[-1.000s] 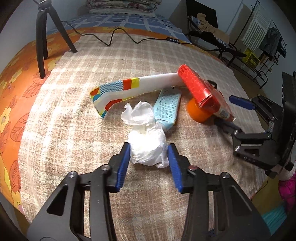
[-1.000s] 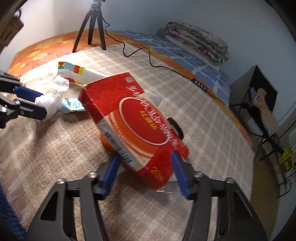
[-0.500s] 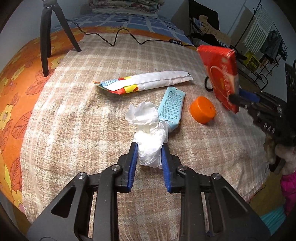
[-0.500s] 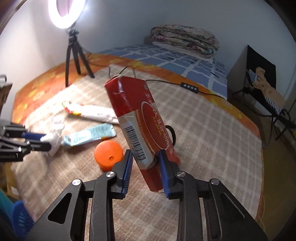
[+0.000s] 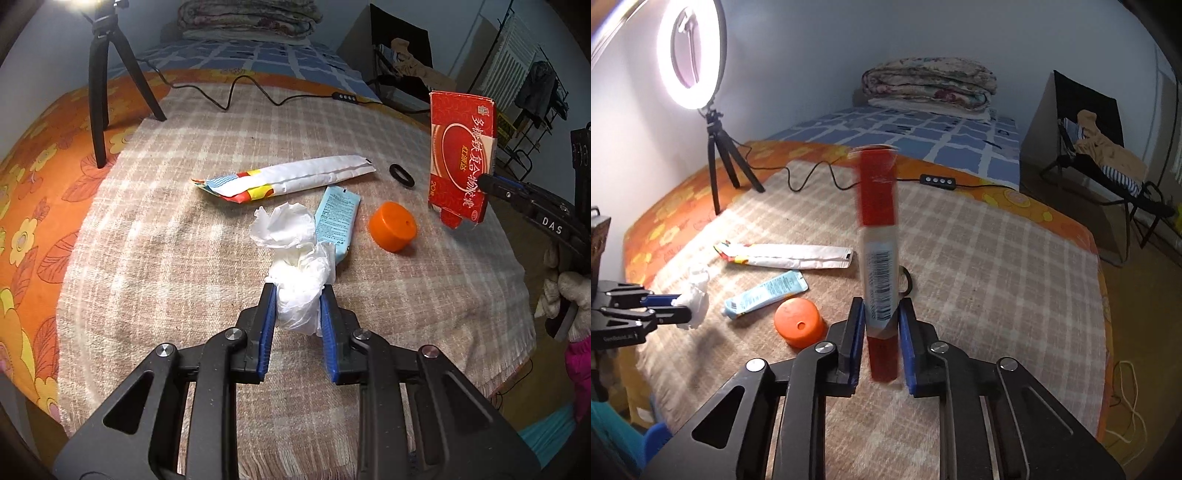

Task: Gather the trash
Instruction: 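Grasp the crumpled tissue with the left tool while the right tool grasps the red box, then carry the tissue and red box over the blue basket and release both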

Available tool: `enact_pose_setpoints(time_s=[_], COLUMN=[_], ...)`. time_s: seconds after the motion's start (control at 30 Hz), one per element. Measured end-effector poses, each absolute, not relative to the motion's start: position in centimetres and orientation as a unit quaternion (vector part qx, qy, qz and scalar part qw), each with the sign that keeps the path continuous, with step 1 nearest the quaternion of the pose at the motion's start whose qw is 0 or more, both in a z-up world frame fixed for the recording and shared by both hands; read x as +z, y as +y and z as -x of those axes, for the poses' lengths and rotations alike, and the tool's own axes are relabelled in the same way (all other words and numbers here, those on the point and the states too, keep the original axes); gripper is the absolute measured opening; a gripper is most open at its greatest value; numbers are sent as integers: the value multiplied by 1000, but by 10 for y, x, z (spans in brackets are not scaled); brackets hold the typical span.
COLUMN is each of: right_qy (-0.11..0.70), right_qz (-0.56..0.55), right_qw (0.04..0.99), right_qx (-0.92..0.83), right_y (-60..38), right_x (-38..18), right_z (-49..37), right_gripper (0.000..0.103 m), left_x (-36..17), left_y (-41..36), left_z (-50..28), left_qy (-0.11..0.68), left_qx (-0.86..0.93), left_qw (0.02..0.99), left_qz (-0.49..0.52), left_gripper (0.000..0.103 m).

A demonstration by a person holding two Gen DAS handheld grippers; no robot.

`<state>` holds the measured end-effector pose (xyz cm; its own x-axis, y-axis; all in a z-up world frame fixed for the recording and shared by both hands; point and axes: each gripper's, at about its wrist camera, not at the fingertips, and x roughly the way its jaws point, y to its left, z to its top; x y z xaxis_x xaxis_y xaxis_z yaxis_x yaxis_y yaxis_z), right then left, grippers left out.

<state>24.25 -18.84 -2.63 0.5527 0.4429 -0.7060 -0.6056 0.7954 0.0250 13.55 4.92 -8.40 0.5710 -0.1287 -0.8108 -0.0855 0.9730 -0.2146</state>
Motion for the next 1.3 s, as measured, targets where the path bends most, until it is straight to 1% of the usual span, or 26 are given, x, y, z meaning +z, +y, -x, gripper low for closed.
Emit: enact_pose_setpoints(time_s=[0.53,1.03,1.3], right_qy=[377,386,394], right_qz=[72,61,54], right_qw=[865,847,831], right_qx=[322,361,390], right_y=[-196,-197,-198], right_x=[2,14,13], right_z=[-199,-107,-57], right_gripper=[15,15,15], left_x=[-57,-32,-30], left_y=[47,31,17], left_z=[-106,-54,-15], left_qy=[444,428,430], left_qx=[-15,-31,-40], left_qw=[889,898,898], left_qz=[111,94,79], left_gripper=[22,22,22])
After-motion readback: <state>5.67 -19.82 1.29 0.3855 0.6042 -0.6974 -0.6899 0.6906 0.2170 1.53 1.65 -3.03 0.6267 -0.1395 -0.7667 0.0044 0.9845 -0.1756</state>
